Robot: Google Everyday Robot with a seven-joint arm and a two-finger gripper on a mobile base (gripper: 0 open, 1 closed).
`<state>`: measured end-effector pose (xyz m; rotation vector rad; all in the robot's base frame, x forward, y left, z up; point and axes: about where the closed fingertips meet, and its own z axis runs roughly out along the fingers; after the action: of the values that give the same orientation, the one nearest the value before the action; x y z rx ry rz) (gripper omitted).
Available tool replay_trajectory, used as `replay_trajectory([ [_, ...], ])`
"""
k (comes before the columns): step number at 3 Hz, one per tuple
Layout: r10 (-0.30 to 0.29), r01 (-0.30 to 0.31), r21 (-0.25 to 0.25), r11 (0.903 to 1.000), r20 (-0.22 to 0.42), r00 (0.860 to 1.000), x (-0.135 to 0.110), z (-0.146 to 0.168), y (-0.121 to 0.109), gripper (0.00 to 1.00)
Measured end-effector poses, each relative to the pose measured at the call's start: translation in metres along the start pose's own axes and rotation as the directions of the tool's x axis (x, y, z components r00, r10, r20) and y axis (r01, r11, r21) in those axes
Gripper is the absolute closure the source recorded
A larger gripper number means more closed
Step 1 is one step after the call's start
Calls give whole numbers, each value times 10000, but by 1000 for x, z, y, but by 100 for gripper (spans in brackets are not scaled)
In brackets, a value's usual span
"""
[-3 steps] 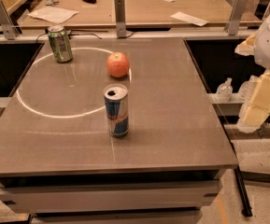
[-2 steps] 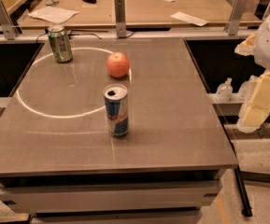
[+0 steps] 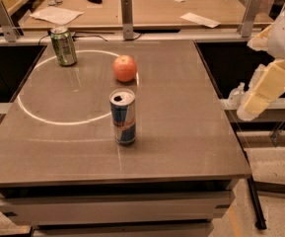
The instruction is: Pick apple
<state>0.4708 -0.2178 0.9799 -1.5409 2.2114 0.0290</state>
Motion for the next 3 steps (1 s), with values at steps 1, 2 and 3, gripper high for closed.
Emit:
replay_trajectory([
  [1, 371, -365, -66, 9993, 1336, 9903, -22, 21, -23, 0],
  [2, 398, -382, -112, 9992, 2451, 9687, -54, 44, -46, 0],
  [3, 654, -629, -179, 9979, 2932, 9538, -90, 73, -60, 0],
])
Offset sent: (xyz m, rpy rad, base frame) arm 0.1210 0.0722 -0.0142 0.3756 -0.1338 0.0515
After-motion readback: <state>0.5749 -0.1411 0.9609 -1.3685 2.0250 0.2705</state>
